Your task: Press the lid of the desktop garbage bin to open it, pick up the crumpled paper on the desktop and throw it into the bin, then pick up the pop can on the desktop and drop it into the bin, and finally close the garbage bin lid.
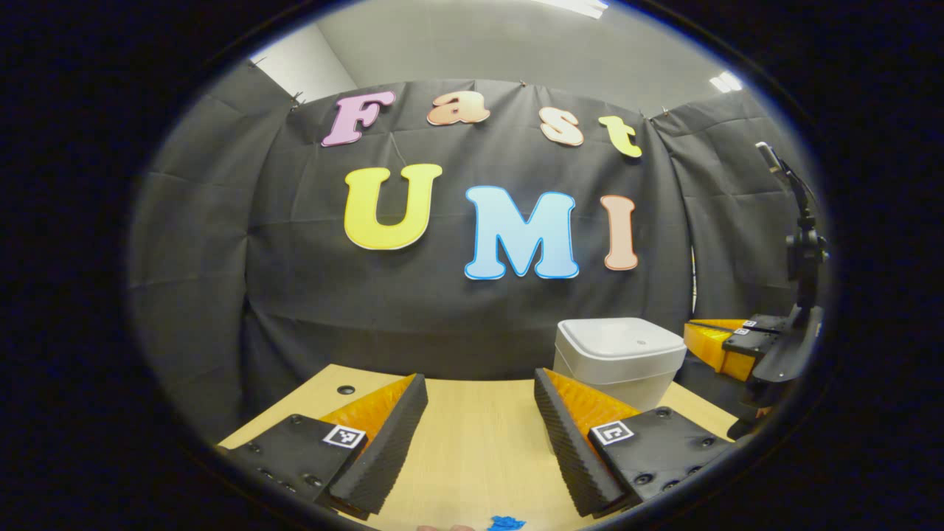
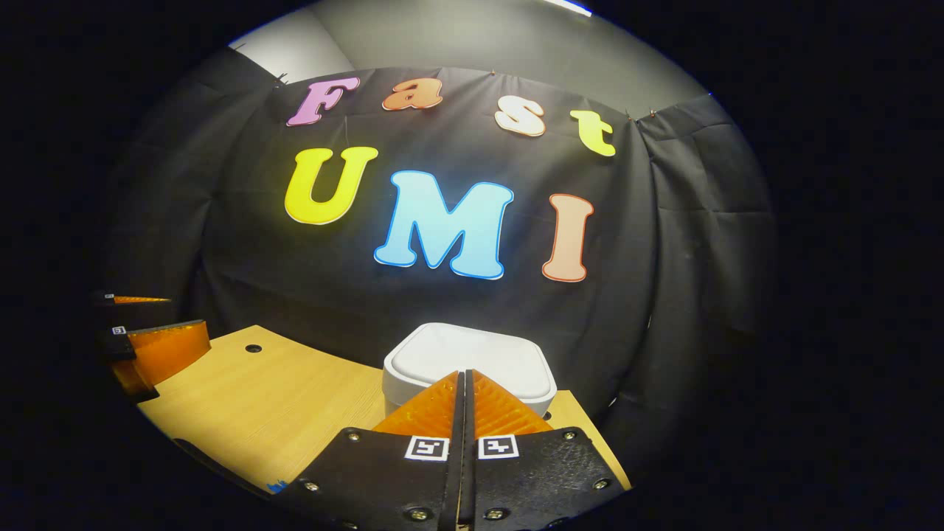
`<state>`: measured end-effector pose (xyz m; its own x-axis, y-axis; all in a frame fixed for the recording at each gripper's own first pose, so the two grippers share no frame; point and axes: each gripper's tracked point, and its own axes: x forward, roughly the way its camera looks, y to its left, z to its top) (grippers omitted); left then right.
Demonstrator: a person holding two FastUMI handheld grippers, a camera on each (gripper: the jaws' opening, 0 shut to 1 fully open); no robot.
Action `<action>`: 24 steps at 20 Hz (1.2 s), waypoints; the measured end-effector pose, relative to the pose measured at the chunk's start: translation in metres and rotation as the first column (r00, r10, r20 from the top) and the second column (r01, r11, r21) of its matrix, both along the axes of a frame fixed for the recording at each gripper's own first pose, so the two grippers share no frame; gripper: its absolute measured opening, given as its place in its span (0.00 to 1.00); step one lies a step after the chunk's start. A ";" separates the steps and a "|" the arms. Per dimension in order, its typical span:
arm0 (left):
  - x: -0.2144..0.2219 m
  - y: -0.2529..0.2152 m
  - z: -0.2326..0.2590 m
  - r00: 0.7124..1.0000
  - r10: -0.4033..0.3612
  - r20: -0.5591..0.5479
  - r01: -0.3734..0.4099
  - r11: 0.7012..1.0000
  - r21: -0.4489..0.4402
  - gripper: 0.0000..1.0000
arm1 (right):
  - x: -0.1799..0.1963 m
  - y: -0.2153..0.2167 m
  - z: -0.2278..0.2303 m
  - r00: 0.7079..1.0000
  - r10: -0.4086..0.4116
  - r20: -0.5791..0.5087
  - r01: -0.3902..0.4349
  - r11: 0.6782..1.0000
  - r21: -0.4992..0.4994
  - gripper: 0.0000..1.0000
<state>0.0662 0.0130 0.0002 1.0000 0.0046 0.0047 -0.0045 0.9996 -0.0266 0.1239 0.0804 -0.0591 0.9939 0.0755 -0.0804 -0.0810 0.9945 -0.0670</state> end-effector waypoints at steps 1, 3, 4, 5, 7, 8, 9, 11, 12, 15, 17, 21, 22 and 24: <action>0.002 0.001 0.000 1.000 0.003 -0.001 -0.003 1.000 0.002 1.00 | 0.007 -0.002 -0.002 1.000 0.002 -0.003 -0.002 1.000 0.007 0.01; 0.003 0.001 0.001 1.000 0.011 0.003 -0.011 1.000 0.006 1.00 | 0.022 -0.004 -0.006 1.000 0.004 -0.017 -0.003 1.000 0.015 0.01; 0.003 0.002 0.002 1.000 0.014 0.005 -0.014 1.000 0.007 1.00 | 0.028 -0.005 -0.007 1.000 0.009 -0.023 -0.009 1.000 0.019 0.01; 0.004 0.003 0.000 1.000 0.018 0.004 -0.018 1.000 0.007 1.00 | 0.036 -0.006 -0.011 0.999 0.011 -0.032 -0.011 1.000 0.023 0.01; 0.005 0.006 -0.004 1.000 0.030 -0.005 -0.030 1.000 0.004 1.00 | 0.047 -0.006 -0.017 0.998 0.025 -0.055 -0.023 0.999 0.044 0.01; 0.005 0.007 -0.006 0.999 0.038 -0.013 -0.038 0.999 -0.001 1.00 | 0.052 -0.006 -0.019 0.998 0.031 -0.063 -0.027 0.998 0.056 0.00; 0.004 0.009 -0.009 0.999 0.047 -0.020 -0.047 0.999 -0.011 0.96 | 0.057 -0.006 -0.022 0.997 0.034 -0.070 -0.030 0.997 0.066 0.00; 0.002 0.013 -0.014 0.998 0.060 -0.034 -0.061 0.998 -0.032 1.00 | 0.067 -0.008 -0.027 0.996 0.032 -0.081 -0.027 0.997 0.071 0.01; 0.001 0.014 -0.015 0.997 0.065 -0.038 -0.067 0.997 -0.040 0.95 | 0.070 -0.008 -0.029 0.996 0.032 -0.088 -0.025 0.997 0.075 0.01; 0.001 0.017 -0.017 0.996 0.076 -0.049 -0.078 0.996 -0.046 0.95 | 0.070 -0.007 -0.040 0.992 0.042 -0.120 -0.030 0.995 0.095 0.01; 0.003 0.019 -0.018 0.995 0.083 -0.048 -0.085 0.995 -0.045 0.95 | 0.073 -0.007 -0.039 0.991 0.054 -0.120 -0.041 0.994 0.106 0.01; 0.002 0.018 -0.019 0.995 0.085 -0.049 -0.088 0.995 -0.048 1.00 | 0.076 -0.008 -0.044 0.989 0.086 -0.122 -0.072 0.991 0.111 0.01; 0.003 0.018 -0.020 0.995 0.086 -0.051 -0.089 0.995 -0.048 0.95 | 0.077 -0.010 -0.046 0.988 0.090 -0.124 -0.074 0.989 0.127 0.01; 0.002 0.017 -0.019 0.995 0.088 -0.049 -0.090 0.995 -0.049 0.95 | 0.077 -0.008 -0.044 0.989 0.092 -0.113 -0.076 0.987 0.139 0.01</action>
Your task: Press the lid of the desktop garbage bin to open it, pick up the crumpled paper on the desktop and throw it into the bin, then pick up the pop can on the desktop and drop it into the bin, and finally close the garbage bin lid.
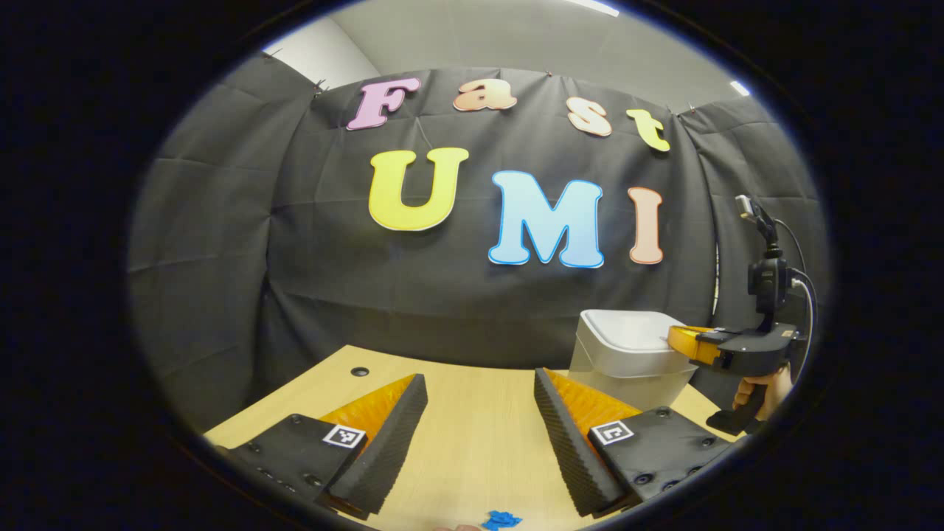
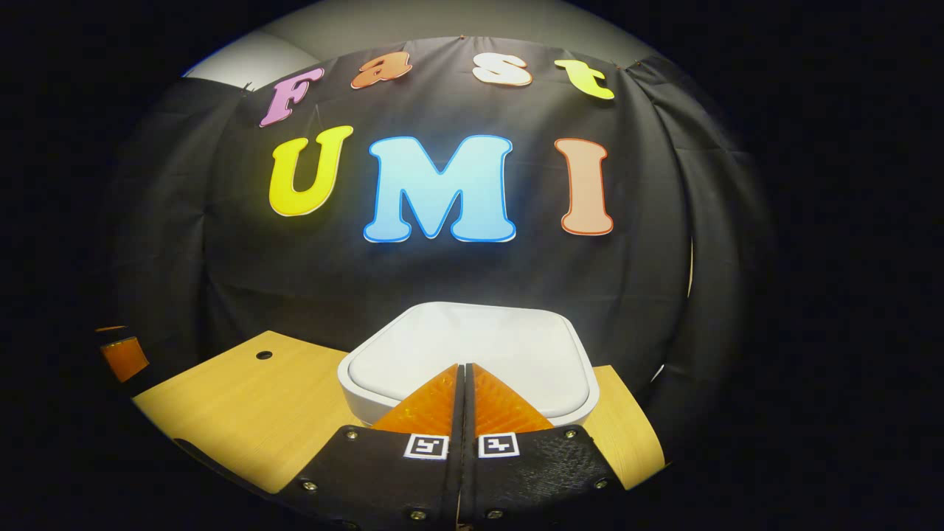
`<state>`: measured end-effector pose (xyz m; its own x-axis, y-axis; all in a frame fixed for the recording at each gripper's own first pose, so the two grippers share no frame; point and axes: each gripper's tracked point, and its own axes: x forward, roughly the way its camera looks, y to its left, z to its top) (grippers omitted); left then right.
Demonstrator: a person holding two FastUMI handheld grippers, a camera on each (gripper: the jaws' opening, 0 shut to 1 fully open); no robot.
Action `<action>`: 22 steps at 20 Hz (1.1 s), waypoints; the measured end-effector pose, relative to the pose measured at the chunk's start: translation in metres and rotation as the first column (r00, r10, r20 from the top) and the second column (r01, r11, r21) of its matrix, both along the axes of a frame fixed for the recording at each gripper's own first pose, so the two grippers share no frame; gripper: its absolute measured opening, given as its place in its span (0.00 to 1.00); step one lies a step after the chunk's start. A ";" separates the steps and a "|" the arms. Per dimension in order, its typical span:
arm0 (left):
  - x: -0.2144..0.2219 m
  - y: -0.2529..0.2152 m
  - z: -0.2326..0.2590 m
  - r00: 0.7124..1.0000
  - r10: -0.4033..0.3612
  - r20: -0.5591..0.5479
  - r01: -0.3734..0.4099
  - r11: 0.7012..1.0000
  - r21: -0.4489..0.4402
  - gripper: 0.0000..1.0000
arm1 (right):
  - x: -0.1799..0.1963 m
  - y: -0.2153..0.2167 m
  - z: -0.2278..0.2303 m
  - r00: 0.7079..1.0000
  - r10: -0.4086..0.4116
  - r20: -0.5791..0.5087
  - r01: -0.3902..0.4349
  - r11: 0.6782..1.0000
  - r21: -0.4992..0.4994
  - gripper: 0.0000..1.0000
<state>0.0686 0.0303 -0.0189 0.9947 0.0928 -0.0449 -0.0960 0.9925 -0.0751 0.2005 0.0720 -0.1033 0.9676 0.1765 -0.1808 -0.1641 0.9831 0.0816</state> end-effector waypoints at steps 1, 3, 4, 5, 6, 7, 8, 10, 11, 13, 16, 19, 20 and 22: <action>0.000 0.000 0.000 1.000 0.001 0.001 -0.001 1.000 -0.002 0.95 | 0.000 0.000 0.002 1.000 -0.003 0.006 0.003 1.000 -0.007 0.01; -0.001 -0.002 -0.001 1.000 0.001 -0.001 -0.001 1.000 -0.004 0.95 | -0.001 -0.001 0.007 1.000 -0.007 0.022 0.007 1.000 -0.023 0.01; -0.002 -0.003 -0.001 1.000 0.001 -0.001 -0.001 1.000 -0.006 0.95 | 0.001 -0.002 0.015 0.999 -0.014 0.043 0.015 1.000 -0.015 0.01; -0.001 -0.004 -0.002 1.000 0.000 -0.003 0.000 1.000 -0.008 0.95 | 0.002 -0.002 0.012 0.999 -0.020 0.032 0.020 1.000 -0.006 0.01; -0.001 -0.005 -0.002 1.000 0.000 -0.002 0.000 1.000 -0.009 1.00 | 0.003 -0.003 0.014 0.999 -0.024 0.029 0.024 1.000 0.003 0.01; 0.000 -0.006 0.000 1.000 -0.001 0.000 0.001 1.000 -0.008 1.00 | 0.003 -0.003 0.019 0.999 -0.031 0.038 0.030 0.999 0.010 0.01; 0.000 -0.006 0.000 1.000 0.001 0.003 -0.001 1.000 -0.004 0.95 | 0.004 -0.005 0.026 0.998 -0.038 0.054 0.037 0.999 0.014 0.00; -0.001 -0.006 0.005 1.000 0.007 0.014 -0.007 1.000 0.003 0.95 | 0.006 -0.008 0.043 0.995 -0.049 0.091 0.047 0.999 0.022 0.00; -0.002 -0.005 0.006 1.000 0.009 0.018 -0.009 1.000 0.005 0.95 | 0.007 -0.010 0.052 0.992 -0.057 0.113 0.055 0.998 0.020 0.00; -0.003 -0.005 0.007 1.000 0.013 0.022 -0.014 1.000 0.003 1.00 | 0.007 -0.013 0.067 0.987 -0.066 0.147 0.065 0.998 0.008 0.00; -0.006 -0.005 0.007 1.000 0.017 0.025 -0.017 1.000 -0.002 1.00 | 0.003 -0.016 0.080 0.983 -0.072 0.171 0.070 0.997 0.015 0.01; -0.008 -0.003 0.009 0.999 0.020 0.031 -0.020 1.000 -0.005 1.00 | -0.005 -0.018 0.085 0.981 -0.077 0.179 0.074 0.997 0.023 0.01; -0.010 -0.004 0.009 0.999 0.019 0.031 -0.018 1.000 -0.006 0.95 | -0.008 -0.018 0.086 0.981 -0.076 0.180 0.073 0.997 0.021 0.00; -0.012 -0.007 0.008 1.000 0.009 0.029 -0.008 1.000 -0.012 0.95 | -0.016 -0.017 0.086 0.983 -0.064 0.174 0.063 0.998 0.015 0.00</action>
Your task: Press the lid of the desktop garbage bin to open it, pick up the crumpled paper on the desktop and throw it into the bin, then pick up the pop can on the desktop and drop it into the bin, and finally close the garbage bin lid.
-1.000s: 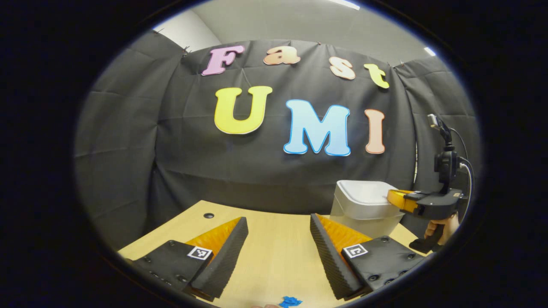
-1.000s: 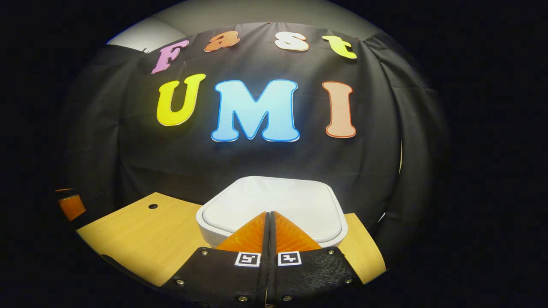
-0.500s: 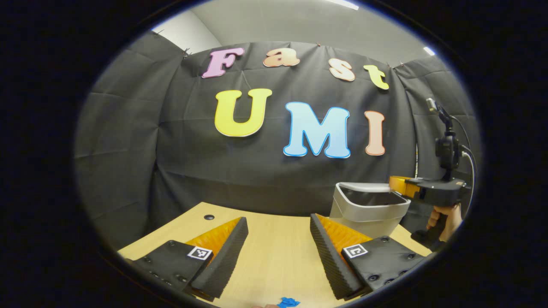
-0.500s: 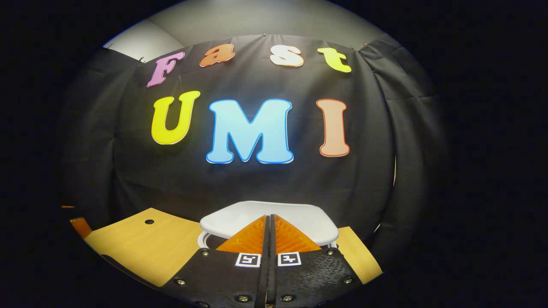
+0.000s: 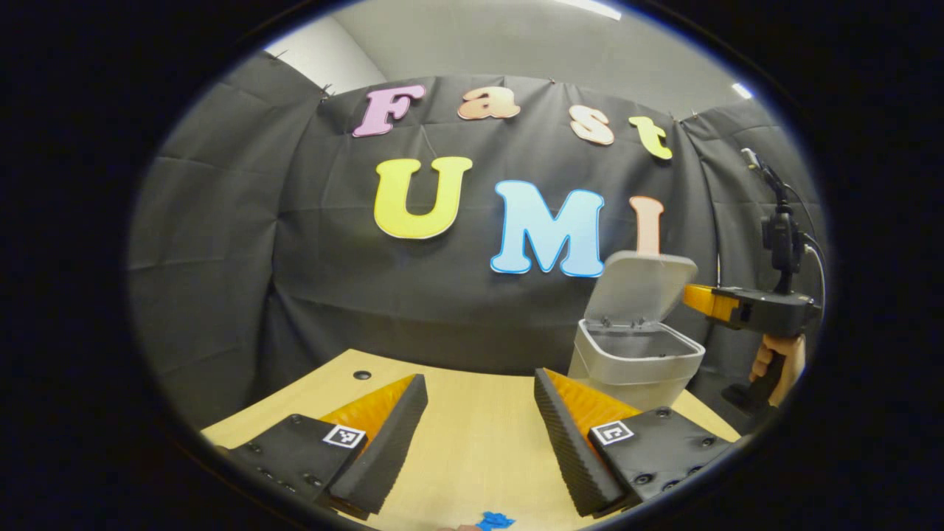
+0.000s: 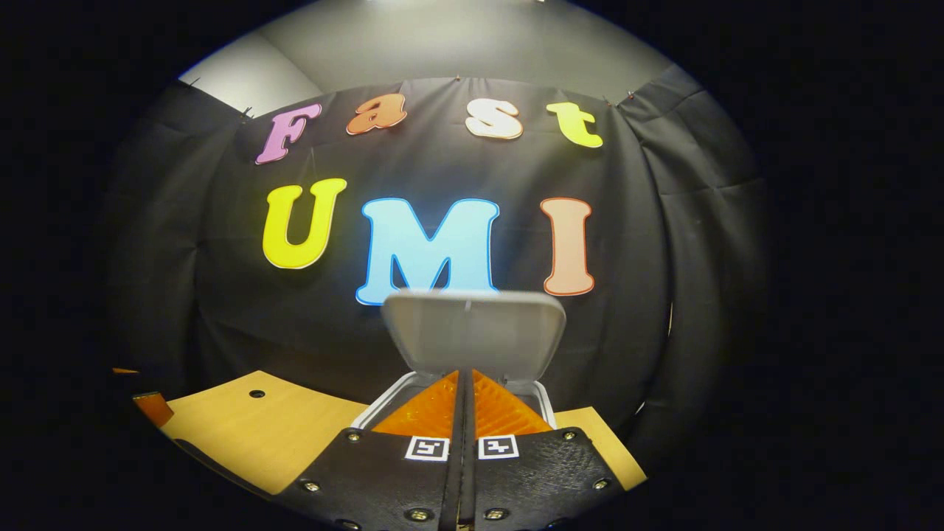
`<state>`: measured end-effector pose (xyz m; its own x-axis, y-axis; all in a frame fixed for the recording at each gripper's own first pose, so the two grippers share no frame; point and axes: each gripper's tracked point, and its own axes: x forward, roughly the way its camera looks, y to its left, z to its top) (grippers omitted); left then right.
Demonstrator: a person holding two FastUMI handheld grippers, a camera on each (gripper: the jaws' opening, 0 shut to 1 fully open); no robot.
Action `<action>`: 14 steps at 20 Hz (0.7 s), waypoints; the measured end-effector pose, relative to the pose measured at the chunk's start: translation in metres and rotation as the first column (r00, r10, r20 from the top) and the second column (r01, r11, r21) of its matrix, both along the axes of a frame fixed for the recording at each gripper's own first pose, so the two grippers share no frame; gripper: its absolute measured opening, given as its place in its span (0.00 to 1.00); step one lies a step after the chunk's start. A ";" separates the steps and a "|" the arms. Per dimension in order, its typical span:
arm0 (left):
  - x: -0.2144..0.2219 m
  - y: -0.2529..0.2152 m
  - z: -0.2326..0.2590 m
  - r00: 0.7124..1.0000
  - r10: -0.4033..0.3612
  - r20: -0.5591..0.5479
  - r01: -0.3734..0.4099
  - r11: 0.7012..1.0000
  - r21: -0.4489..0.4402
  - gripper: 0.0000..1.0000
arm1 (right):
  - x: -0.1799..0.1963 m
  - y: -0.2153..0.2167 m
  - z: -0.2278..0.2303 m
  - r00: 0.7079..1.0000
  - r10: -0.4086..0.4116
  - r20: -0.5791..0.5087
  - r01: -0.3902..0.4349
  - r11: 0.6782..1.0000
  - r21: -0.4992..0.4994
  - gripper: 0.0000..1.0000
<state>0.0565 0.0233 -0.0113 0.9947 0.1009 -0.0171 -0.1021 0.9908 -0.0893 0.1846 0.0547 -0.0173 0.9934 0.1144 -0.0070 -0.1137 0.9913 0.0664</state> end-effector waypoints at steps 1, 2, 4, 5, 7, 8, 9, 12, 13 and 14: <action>-0.002 -0.002 0.000 1.000 -0.005 -0.001 0.005 1.000 -0.004 0.95 | -0.004 0.001 -0.001 1.000 0.005 -0.003 -0.005 1.000 0.002 0.01; -0.003 -0.002 -0.002 1.000 -0.008 -0.004 0.008 1.000 -0.008 1.00 | -0.009 0.000 0.000 1.000 0.007 -0.002 -0.007 1.000 0.002 0.01; -0.005 -0.006 -0.004 1.000 -0.016 -0.007 0.016 1.000 -0.012 1.00 | -0.017 -0.002 0.000 1.000 -0.002 0.000 0.002 1.000 -0.006 0.00; -0.007 -0.007 -0.004 1.000 -0.019 -0.007 0.019 1.000 -0.012 1.00 | -0.022 -0.001 -0.003 1.000 -0.004 -0.009 0.004 1.000 -0.012 0.00; -0.008 -0.007 -0.011 1.000 -0.022 -0.021 0.022 1.000 -0.009 1.00 | -0.029 -0.007 -0.008 0.999 -0.026 -0.034 0.025 1.000 -0.017 0.00; -0.009 -0.006 -0.016 0.999 -0.022 -0.031 0.022 1.000 -0.011 0.95 | -0.033 -0.007 -0.009 0.999 -0.026 -0.042 0.025 1.000 -0.009 0.00; -0.009 -0.006 -0.019 0.999 -0.024 -0.039 0.023 1.000 -0.017 1.00 | -0.036 -0.006 -0.012 0.999 -0.019 -0.050 0.019 1.000 0.006 0.01; -0.008 -0.005 -0.031 0.998 -0.034 -0.056 0.032 0.999 -0.034 1.00 | -0.044 -0.012 -0.021 0.997 -0.025 -0.073 0.027 0.999 0.021 0.07; -0.009 -0.003 -0.036 0.998 -0.031 -0.063 0.029 0.999 -0.034 0.95 | -0.047 -0.015 -0.024 0.996 -0.039 -0.081 0.040 0.999 0.012 0.18; -0.009 -0.001 -0.042 0.997 -0.029 -0.073 0.026 0.999 -0.035 0.95 | -0.050 -0.018 -0.026 0.996 -0.044 -0.083 0.045 0.999 0.006 0.24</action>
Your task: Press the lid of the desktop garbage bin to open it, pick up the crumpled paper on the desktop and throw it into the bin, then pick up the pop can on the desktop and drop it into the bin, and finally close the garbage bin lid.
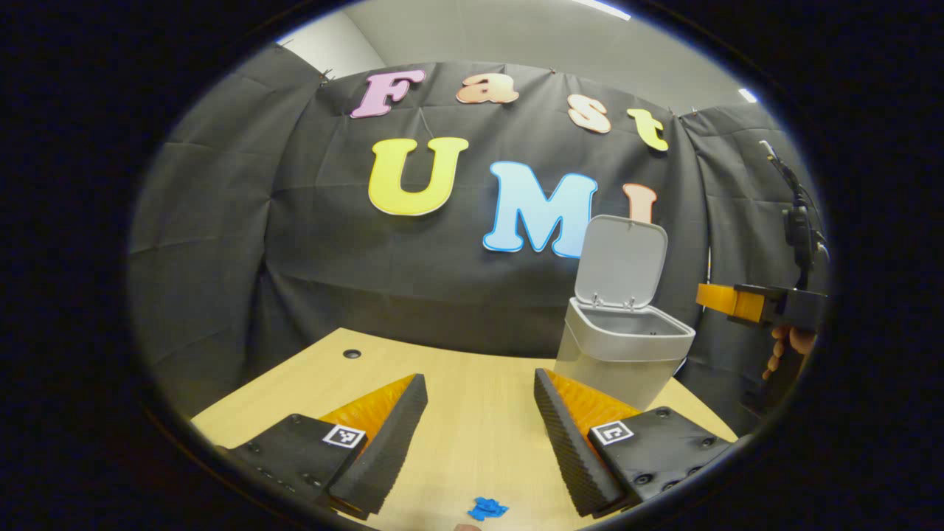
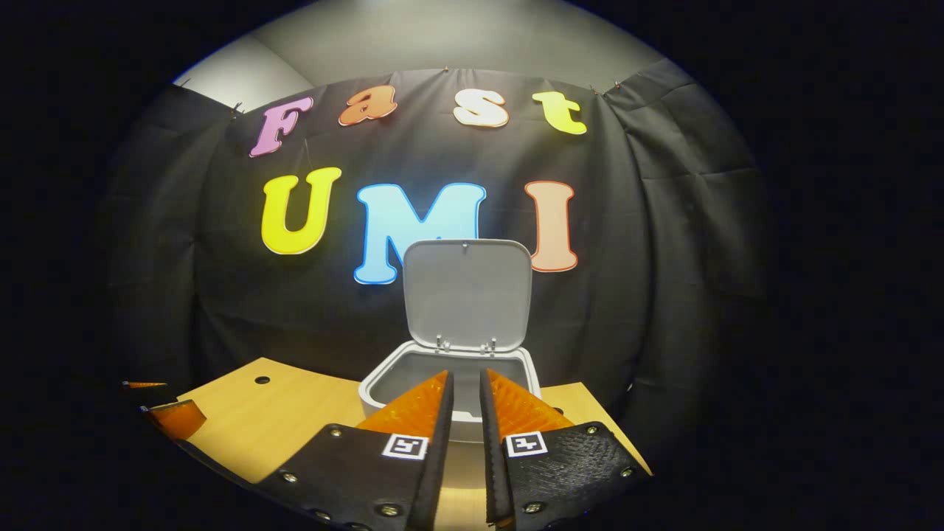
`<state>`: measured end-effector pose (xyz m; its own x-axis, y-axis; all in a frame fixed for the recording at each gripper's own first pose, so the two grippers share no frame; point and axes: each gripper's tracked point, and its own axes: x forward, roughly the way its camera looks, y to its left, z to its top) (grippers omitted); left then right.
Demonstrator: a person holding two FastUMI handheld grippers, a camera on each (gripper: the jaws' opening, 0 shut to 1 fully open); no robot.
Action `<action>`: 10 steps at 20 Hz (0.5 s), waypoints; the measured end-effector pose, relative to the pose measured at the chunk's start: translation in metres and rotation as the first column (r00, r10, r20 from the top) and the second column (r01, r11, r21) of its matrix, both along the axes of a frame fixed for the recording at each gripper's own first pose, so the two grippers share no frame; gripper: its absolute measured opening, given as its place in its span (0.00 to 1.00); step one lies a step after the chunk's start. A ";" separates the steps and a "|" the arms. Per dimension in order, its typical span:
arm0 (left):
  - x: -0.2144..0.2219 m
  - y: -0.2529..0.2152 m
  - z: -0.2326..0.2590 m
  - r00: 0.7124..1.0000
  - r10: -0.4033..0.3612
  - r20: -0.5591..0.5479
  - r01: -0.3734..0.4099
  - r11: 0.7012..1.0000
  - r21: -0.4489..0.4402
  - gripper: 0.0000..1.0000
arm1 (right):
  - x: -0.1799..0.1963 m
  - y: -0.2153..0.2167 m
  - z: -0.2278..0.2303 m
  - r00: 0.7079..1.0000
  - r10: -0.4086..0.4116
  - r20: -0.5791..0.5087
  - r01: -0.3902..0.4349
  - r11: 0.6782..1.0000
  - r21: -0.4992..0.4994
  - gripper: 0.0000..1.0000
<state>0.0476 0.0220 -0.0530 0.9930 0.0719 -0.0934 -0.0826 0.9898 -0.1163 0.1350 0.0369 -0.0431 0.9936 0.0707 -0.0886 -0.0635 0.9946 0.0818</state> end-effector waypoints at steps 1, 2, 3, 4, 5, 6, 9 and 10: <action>0.000 0.000 -0.006 1.000 -0.001 -0.012 0.001 1.000 -0.001 0.95 | -0.002 0.000 -0.002 1.000 -0.004 0.000 0.004 1.000 -0.002 0.37; 0.000 0.000 -0.011 1.000 -0.006 -0.022 0.006 1.000 -0.003 0.95 | -0.004 -0.002 -0.002 1.000 -0.009 -0.002 0.009 1.000 -0.001 0.39; -0.001 0.000 -0.017 0.999 -0.013 -0.032 0.013 1.000 -0.001 1.00 | -0.007 -0.001 -0.004 1.000 -0.002 -0.002 0.002 1.000 0.005 0.45; 0.000 0.001 -0.021 0.999 -0.016 -0.043 0.016 1.000 0.004 0.96 | -0.011 0.004 -0.003 1.000 0.015 -0.001 -0.015 1.000 0.015 0.55; 0.000 0.003 -0.025 0.999 -0.018 -0.051 0.018 1.000 0.010 0.96 | -0.012 0.005 -0.005 1.000 0.019 -0.004 -0.019 1.000 0.021 0.65; 0.000 0.005 -0.029 0.998 -0.018 -0.060 0.019 1.000 0.015 1.00 | -0.013 0.002 -0.005 1.000 0.015 -0.004 -0.015 1.000 0.022 0.77; 0.000 0.006 -0.042 0.996 -0.024 -0.087 0.026 0.999 0.023 1.00 | -0.021 0.003 -0.003 1.000 0.002 0.016 -0.002 1.000 0.009 0.97; 0.000 0.005 -0.049 0.995 -0.028 -0.098 0.030 0.999 0.025 1.00 | -0.024 0.002 -0.001 1.000 -0.004 0.025 0.004 1.000 -0.001 0.99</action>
